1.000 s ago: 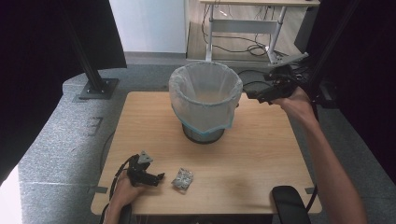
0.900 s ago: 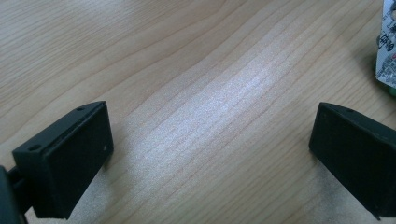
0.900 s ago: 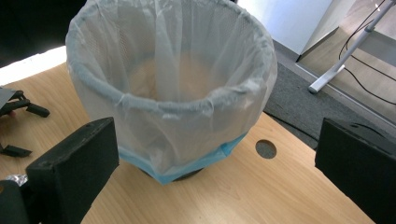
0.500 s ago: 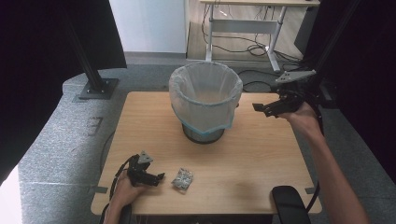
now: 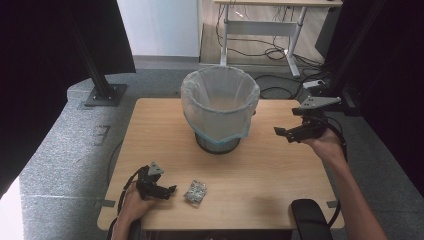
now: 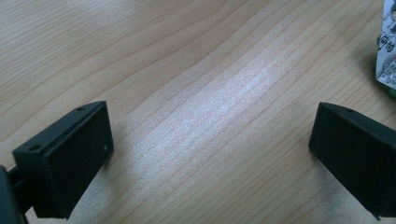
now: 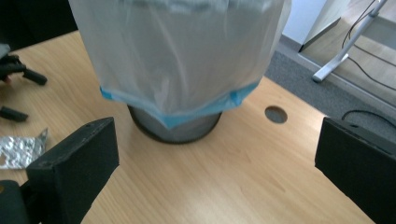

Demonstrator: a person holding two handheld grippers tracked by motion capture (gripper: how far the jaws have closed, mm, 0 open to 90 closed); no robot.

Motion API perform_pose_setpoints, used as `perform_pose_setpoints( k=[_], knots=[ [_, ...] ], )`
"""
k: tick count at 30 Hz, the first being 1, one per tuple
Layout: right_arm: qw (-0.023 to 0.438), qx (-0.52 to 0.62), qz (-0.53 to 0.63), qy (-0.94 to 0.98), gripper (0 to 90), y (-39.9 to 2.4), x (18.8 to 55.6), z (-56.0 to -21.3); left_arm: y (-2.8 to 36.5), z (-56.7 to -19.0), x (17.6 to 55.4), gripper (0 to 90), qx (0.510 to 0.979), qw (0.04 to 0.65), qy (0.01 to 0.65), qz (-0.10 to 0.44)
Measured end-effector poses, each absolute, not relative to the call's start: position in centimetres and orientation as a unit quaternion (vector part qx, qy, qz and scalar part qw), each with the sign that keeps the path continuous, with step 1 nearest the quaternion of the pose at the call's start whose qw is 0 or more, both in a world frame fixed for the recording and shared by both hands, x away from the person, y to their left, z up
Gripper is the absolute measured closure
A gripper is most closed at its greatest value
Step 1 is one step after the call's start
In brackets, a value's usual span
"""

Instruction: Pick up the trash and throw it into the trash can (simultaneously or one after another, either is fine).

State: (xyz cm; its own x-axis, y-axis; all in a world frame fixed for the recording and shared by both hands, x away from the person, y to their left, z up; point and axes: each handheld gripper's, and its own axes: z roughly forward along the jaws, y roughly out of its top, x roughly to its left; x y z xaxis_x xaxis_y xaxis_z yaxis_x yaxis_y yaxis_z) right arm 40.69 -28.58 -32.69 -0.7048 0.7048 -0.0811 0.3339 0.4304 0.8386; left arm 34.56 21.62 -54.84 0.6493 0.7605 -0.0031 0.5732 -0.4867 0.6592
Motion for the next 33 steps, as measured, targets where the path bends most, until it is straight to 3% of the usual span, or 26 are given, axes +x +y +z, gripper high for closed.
perform_pose_setpoints(
  k=[33],
  knots=[
    [0.216,0.348,0.389,0.825,0.1,-29.8,37.9,-45.9,21.6,-54.9,34.5,0.0,0.849,0.321,0.394,0.147]
  ],
)
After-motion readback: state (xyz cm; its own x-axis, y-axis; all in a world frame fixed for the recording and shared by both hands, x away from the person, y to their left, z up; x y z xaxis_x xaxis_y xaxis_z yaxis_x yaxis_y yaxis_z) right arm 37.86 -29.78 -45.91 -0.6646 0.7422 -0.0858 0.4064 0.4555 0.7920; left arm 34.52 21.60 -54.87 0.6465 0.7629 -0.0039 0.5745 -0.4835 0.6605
